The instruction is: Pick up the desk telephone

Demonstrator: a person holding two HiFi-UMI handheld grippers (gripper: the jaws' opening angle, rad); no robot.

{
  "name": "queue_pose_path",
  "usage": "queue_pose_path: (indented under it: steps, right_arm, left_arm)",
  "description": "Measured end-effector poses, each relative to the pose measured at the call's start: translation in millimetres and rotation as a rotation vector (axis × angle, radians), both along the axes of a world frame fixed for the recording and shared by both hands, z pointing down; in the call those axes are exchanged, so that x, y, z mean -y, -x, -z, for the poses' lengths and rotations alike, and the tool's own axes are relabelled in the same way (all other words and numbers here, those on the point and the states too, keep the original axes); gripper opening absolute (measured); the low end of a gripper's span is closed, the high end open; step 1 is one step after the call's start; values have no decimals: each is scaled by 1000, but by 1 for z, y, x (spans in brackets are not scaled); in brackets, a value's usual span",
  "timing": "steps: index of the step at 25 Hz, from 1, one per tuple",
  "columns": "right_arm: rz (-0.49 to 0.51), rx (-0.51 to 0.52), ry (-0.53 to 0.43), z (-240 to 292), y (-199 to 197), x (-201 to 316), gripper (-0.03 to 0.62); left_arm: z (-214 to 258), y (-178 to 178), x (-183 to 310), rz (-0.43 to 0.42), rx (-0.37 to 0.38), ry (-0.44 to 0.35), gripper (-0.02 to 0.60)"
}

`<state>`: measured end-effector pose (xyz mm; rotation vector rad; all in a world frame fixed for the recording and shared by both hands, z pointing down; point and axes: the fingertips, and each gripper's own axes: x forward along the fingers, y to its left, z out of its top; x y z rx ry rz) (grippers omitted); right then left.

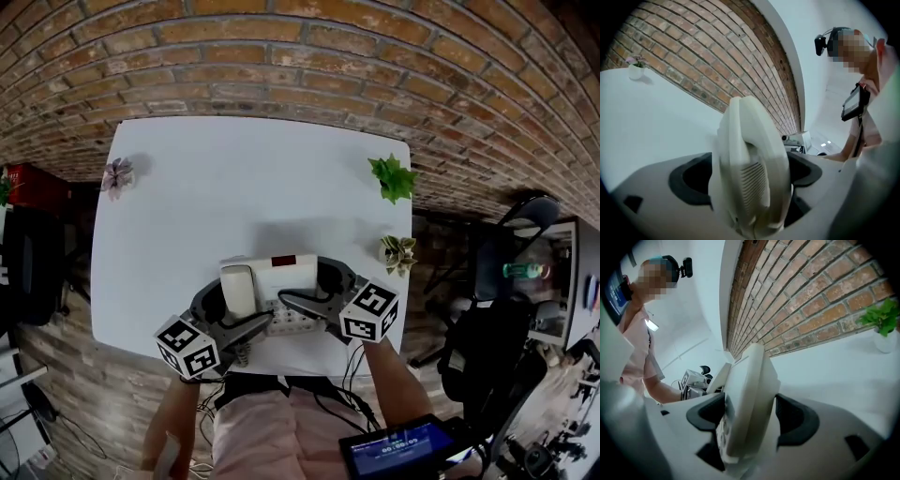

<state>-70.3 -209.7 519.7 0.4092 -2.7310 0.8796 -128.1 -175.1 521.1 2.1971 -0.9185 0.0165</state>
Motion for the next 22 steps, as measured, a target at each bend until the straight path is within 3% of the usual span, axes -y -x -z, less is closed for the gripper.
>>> queue_pose_path:
  steps: [9,14,18,22]
  right_arm:
    - [7,-11,5,1,-2,-7,348]
    - [-40,-91,137,-4,-5,-9,373]
    - [-63,-100,132,0,-5,-13,324]
    - [-82,-104,131,0,-6,-13,318]
  left_arm:
    - [7,-11,6,-7,-50,-20,476]
    - [9,-9,2,27,-39,-56,476]
    - [10,-9,1,29,-41,-59,476]
    - [8,-9,3,27,-50,-32,474]
